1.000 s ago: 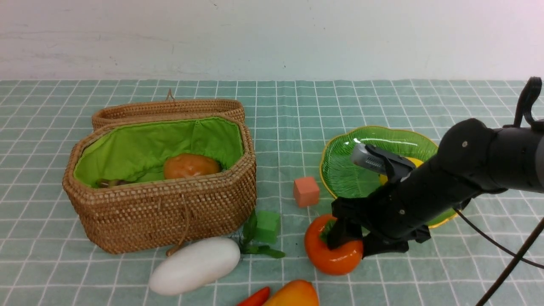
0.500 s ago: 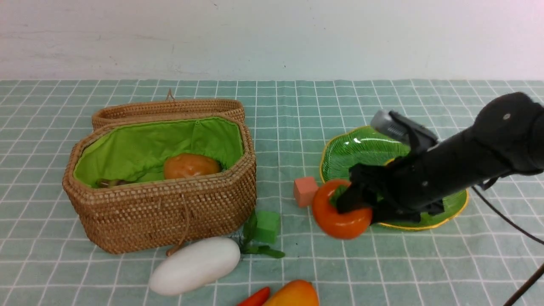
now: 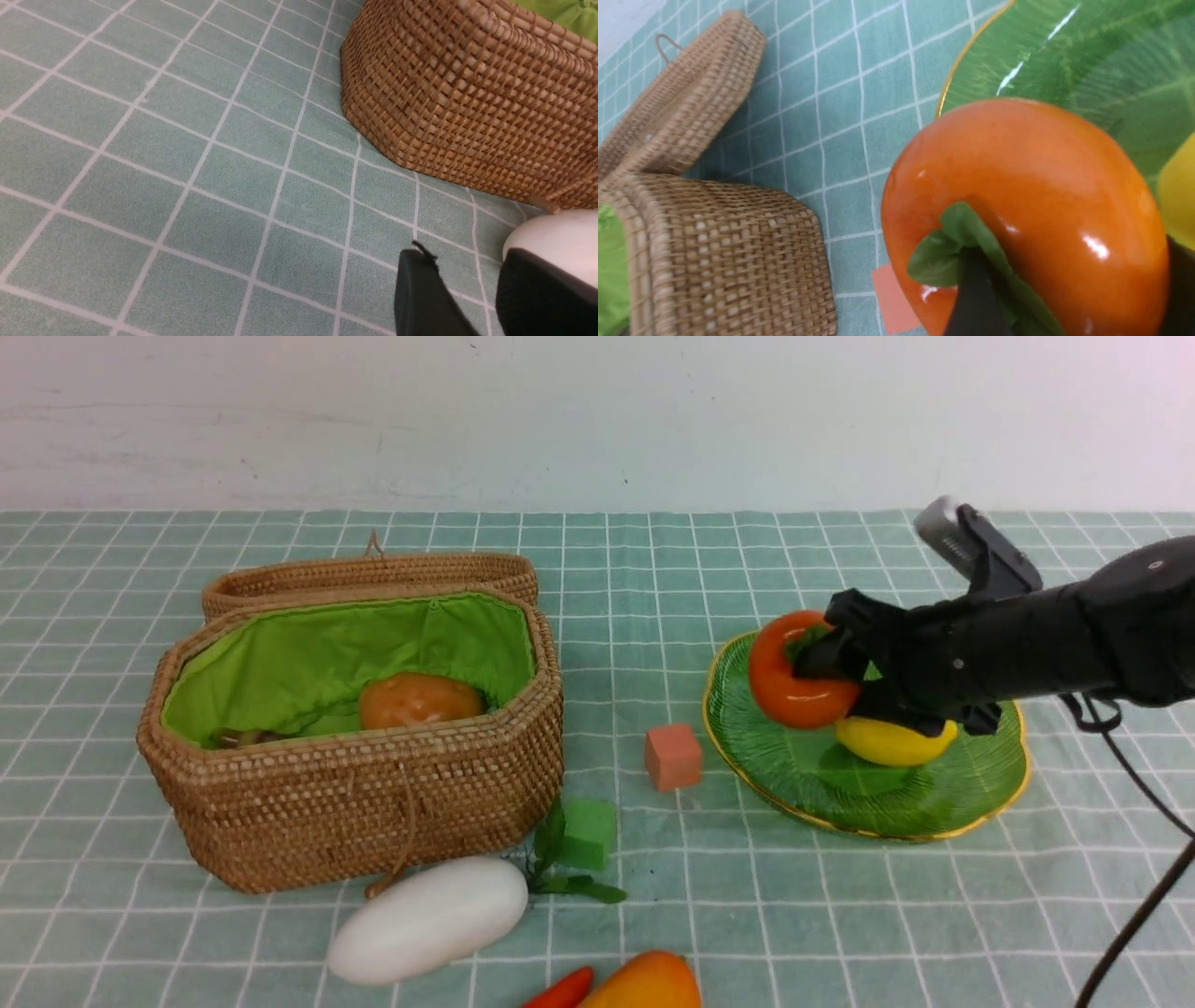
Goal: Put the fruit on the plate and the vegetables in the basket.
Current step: Grab a tomato with your right arm and place it on the plate on the right, then take a daikon with your left arm and place it on the basket on the left.
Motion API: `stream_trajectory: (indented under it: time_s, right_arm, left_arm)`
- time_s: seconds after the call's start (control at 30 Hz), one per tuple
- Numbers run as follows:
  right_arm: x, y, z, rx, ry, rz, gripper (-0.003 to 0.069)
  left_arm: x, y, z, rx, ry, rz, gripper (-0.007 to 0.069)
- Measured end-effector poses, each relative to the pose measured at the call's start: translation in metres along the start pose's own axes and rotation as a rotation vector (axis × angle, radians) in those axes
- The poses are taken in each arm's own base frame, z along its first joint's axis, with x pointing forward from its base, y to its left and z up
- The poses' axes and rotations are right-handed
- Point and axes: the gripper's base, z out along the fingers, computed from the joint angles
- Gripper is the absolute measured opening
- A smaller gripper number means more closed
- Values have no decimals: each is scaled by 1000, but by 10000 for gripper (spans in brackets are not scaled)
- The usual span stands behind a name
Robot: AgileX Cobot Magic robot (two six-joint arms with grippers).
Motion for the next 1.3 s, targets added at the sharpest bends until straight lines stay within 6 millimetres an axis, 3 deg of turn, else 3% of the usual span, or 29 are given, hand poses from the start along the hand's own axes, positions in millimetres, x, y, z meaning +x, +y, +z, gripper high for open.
stream_trajectory:
  time_s: [0.1,0.33,0.53,0.63,0.73,0.8,0.9,1.03,1.13,1.17,1.2,1.23,1.3]
  right_arm:
    - [1,-3,8,-5,13,-1,449]
    - [4,1,9,-44,61,-40,666]
    - [1,10,-1,-67,46,-82,653]
    - [-3,24,-22,-87,17,-159,621]
    - [-4,40,-50,-110,10,-281,584]
    - [0,55,-85,-116,32,-437,537]
    - [5,62,-130,-71,58,-519,460]
    - [9,64,-182,42,7,-532,323]
    - [20,68,-226,133,-58,-523,138]
    - [21,69,-228,131,-60,-525,138]
    - [28,70,-250,157,-99,-525,41]
    - [29,69,-250,162,-96,-524,33]
    - [42,69,-274,178,-142,-541,-12]
  left_arm:
    - [0,0,0,0,0,0,239]
    - [0,0,0,0,0,1,239]
    - [0,0,0,-1,0,2,239]
    - [0,0,0,-1,0,2,239]
    - [0,0,0,-1,0,2,239]
    - [0,0,0,-1,0,2,239]
    - [0,0,0,-1,0,2,239]
    - [0,0,0,-1,0,2,239]
    - [0,0,0,-1,0,2,239]
    - [0,0,0,-1,0,2,239]
    - [0,0,0,-1,0,2,239]
    - [0,0,0,-1,0,2,239]
    - [0,0,0,-1,0,2,239]
